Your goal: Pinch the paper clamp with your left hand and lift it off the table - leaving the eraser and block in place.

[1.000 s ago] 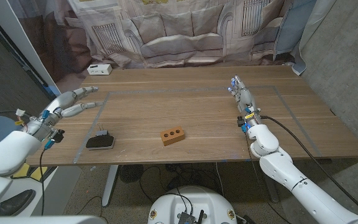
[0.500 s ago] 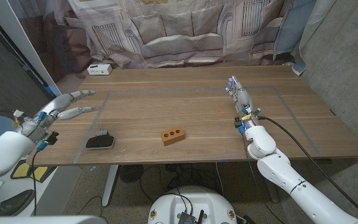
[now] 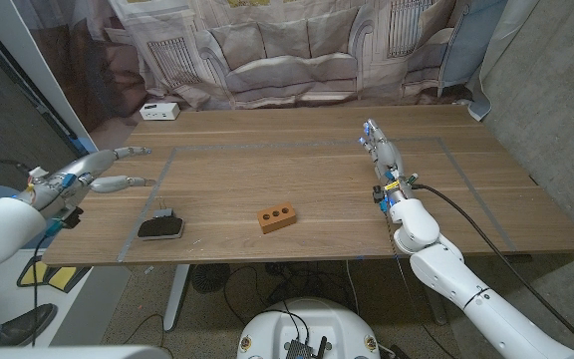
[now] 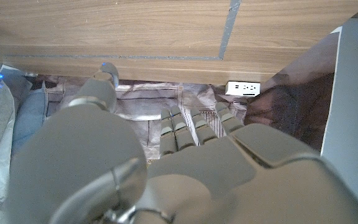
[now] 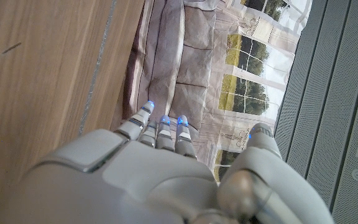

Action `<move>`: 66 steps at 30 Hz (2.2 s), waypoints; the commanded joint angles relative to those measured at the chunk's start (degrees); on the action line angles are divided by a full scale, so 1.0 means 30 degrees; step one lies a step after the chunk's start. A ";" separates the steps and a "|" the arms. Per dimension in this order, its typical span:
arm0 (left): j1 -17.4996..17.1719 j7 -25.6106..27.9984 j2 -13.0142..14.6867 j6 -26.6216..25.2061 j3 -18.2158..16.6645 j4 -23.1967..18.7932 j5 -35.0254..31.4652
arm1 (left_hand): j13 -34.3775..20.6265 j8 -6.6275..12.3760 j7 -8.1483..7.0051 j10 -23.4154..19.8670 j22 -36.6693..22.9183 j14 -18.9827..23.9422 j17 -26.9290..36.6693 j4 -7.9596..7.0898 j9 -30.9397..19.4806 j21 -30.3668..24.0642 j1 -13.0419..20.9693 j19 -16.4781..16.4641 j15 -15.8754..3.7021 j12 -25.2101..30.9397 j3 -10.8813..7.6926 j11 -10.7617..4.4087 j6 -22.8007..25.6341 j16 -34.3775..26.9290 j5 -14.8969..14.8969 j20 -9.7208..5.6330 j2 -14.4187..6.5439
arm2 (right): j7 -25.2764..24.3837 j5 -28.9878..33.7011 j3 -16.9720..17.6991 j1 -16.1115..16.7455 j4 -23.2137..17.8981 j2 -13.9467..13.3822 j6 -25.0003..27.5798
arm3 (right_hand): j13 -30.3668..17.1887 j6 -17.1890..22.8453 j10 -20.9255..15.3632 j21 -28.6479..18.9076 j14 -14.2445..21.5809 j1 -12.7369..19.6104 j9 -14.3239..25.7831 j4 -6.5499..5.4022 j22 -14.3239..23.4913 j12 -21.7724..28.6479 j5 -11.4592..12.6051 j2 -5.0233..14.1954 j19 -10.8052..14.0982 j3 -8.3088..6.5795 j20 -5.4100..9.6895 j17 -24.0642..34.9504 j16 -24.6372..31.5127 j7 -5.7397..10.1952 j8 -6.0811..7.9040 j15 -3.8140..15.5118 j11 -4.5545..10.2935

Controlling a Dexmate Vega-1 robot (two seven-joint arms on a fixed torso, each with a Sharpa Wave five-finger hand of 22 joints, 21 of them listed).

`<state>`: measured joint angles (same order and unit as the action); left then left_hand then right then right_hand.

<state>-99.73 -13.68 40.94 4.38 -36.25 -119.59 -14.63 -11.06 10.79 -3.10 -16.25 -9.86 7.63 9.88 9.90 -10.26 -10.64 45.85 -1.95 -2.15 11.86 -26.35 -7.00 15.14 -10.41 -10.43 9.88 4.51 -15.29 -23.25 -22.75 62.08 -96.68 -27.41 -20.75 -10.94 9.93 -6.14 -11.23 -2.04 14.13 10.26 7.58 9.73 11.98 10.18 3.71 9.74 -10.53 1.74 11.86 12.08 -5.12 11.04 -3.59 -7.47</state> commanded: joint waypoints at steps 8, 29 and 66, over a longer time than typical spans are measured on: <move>0.0288 -0.3686 0.0893 -0.1932 -0.0668 -0.2087 -0.3953 | -0.0087 -0.0106 -0.0141 0.0977 -0.0046 -0.0954 -0.0002 -0.0006 -0.0117 -0.0089 0.1519 0.0022 0.0069 -0.0213 -0.0152 -0.0112 -0.1127 0.0168 -0.0074 0.0777 -0.0087 | -0.0182 0.0147 -0.0069 -0.0102 -0.0255 -0.0003 0.0389 | -0.0023 0.0205 -0.0066 0.0046 0.0041 0.0234 0.0079 0.0045 0.0035 0.0015 0.0003 0.0029 0.0021 -0.0033 -0.0150 0.0024 -0.0013 -0.0012 0.0088 -0.0126 -0.0193; 0.0542 -0.6707 0.1320 -0.1878 -0.0410 -0.2957 -0.8428 | -0.0076 -0.0204 -0.1532 0.3036 -0.0083 -0.2786 0.0043 -0.0606 -0.0088 0.0053 0.1023 0.1559 0.0949 -0.0348 0.0966 -0.0497 -0.2679 0.0112 -0.0393 0.0815 0.0251 | -0.0868 0.0472 -0.0001 0.0261 -0.0960 0.0092 0.0647 | -0.0028 0.0806 -0.0253 0.0038 0.0095 0.0330 0.0092 0.0074 0.0037 0.0032 -0.0016 0.0048 0.0050 -0.0059 -0.0240 0.0025 -0.0023 -0.0092 0.0266 -0.0171 -0.0194; 0.2342 -0.9977 0.3628 -0.1102 0.1310 -0.0945 -0.9558 | -0.0172 -0.0223 -0.0259 0.5281 -0.0123 -0.5297 0.0098 -0.0725 -0.0230 0.0075 0.1333 0.4866 0.2105 -0.0235 0.1790 -0.0576 -0.6126 0.0090 -0.0743 0.0787 -0.0006 | -0.2008 0.1149 0.0388 0.1536 -0.2118 0.0259 0.0328 | -0.0031 0.0671 -0.0332 0.0035 0.0186 0.0410 0.0101 0.0084 0.0039 -0.0011 -0.0030 0.0062 0.0074 -0.0074 -0.0317 0.0037 -0.0020 0.0003 0.0104 -0.0172 -0.0179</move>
<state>-94.40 -42.27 48.95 0.70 -34.67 -124.95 -42.56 -11.35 10.20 -3.85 -0.80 -10.00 -7.39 10.02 7.82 -10.82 -10.21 49.24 9.82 4.07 10.98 -21.11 -8.50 -2.75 -10.14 -12.16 12.17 4.74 -20.15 -20.53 -22.13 65.21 -101.64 -26.75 -19.33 -10.94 11.87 -6.66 -11.24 -1.74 14.65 10.26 7.58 9.73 11.98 10.18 3.78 9.83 -10.53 1.22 11.87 12.08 -5.42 11.45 -3.89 -7.78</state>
